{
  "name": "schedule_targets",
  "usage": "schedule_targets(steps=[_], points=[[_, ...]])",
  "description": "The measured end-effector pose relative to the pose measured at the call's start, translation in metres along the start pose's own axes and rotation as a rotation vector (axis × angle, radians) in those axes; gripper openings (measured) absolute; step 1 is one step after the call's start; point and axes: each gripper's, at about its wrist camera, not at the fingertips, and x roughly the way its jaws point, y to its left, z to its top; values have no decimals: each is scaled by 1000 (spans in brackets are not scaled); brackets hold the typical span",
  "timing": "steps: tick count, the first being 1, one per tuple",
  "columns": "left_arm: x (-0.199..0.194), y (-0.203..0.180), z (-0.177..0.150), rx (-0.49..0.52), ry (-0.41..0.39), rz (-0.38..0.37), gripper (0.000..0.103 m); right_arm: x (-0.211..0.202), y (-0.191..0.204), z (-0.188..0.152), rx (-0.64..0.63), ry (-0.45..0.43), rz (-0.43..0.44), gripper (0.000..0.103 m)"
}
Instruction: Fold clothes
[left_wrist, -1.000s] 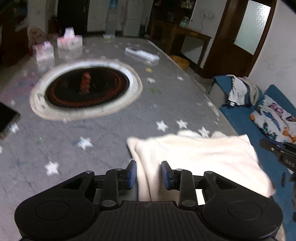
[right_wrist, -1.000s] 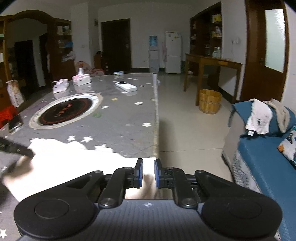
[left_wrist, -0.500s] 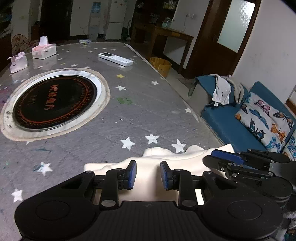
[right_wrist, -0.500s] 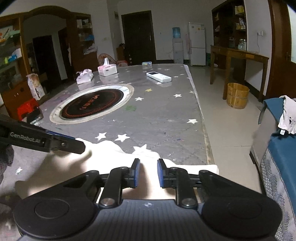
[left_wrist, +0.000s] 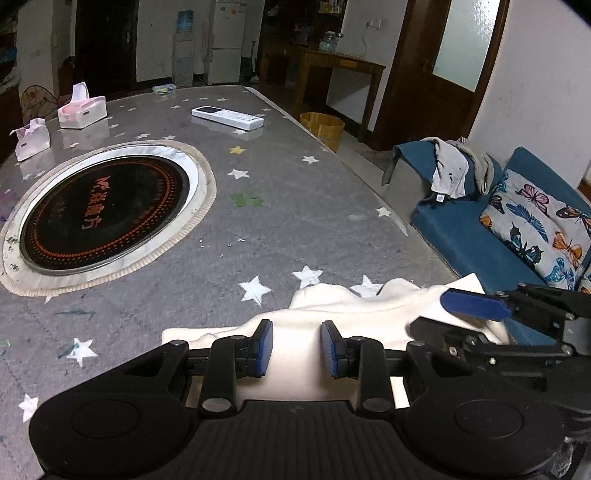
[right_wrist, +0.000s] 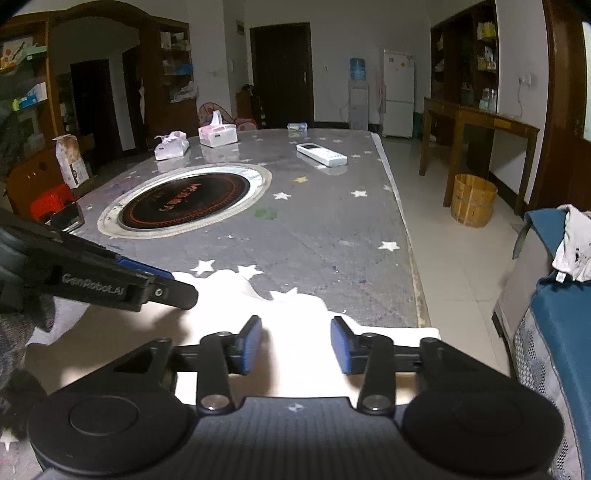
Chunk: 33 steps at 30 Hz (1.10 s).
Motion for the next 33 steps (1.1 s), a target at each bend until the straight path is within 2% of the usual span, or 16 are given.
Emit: schedule_targets(steps=[3,18,27,33], points=[[-7,-3,-4,12,-9,-5,32,-11,5,-4,-9,-9,13,56],[-40,-17,-48,50,-30,-35,33,-44,16,-32,20,-7,18,65],[-56,-19,-70,83,-62,-30,38,-64,26,-56,-6,-28,9,76],[-62,-12,-75,56,-69,-27,39,-73,27,-59,20,-53,18,83]])
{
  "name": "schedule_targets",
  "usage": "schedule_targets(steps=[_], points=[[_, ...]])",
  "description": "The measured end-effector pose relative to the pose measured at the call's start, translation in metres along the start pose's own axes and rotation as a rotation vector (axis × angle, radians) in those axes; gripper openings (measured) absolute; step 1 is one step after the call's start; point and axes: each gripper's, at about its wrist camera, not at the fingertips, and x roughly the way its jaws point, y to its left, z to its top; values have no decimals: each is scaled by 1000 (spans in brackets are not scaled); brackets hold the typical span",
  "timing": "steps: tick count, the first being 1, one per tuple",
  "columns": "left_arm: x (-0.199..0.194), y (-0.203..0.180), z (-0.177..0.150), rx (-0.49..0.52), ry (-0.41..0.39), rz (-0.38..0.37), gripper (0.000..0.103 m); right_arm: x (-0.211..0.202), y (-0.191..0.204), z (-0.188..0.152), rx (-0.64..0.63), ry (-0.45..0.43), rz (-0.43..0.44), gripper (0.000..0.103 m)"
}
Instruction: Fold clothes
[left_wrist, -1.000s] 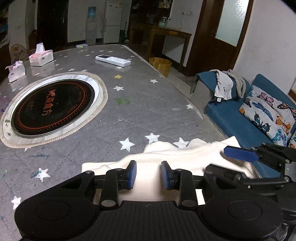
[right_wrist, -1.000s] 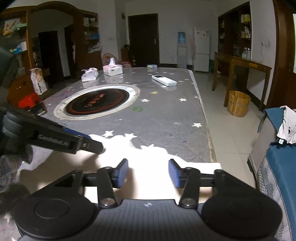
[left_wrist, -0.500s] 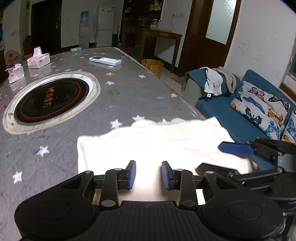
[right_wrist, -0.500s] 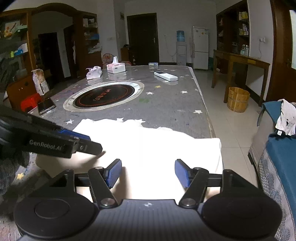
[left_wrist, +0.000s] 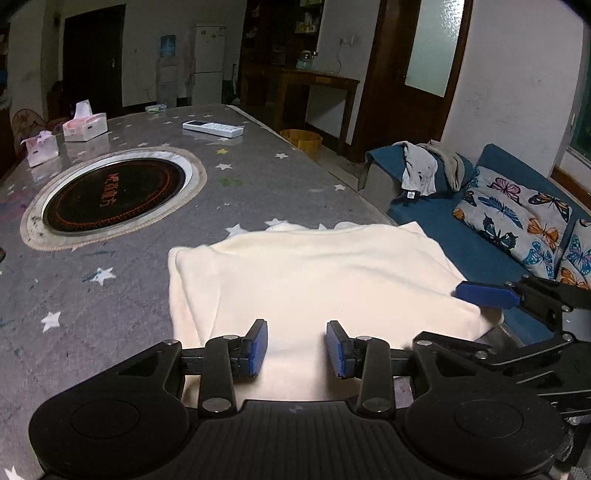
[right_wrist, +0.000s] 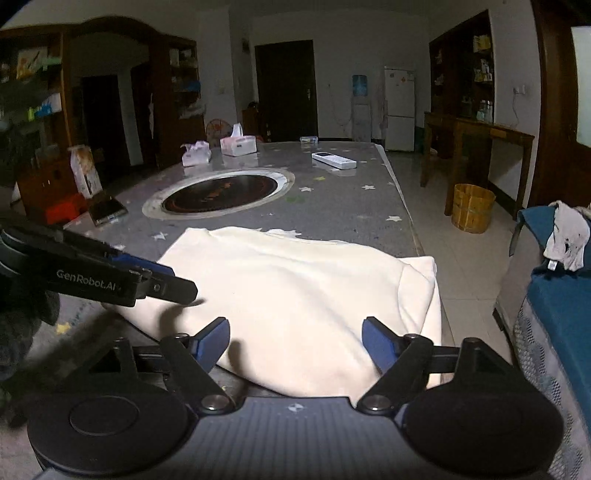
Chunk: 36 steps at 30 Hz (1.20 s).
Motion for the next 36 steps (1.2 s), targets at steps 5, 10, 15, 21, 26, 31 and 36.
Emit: schedule_targets(steps=[5,10,15,21,26,31,36], points=[[-6,4,-2,-10,-8,8,39,-6,1,-3,-2,-16,-1,83],[-11,6,-5,-11,-13,9,40,-15,6,-1,3,-42,45,87],[-10,12,-7,-28,-5,23,40,-5,-5,-10,77,4,40,88],[-20,12,-8,-37,-19,25,43,-10,2,-6,62,-6,31,97],[-31,10,-16,-28,-18,33,49,-5,12,-12,43,12,9,103],[-41,10,-22,-27,-25,37,60,-2,15,-13,30,34,-13,103],[-46,7,-30,-21,-29,40,73,2,18,-14,13,53,-32,103]])
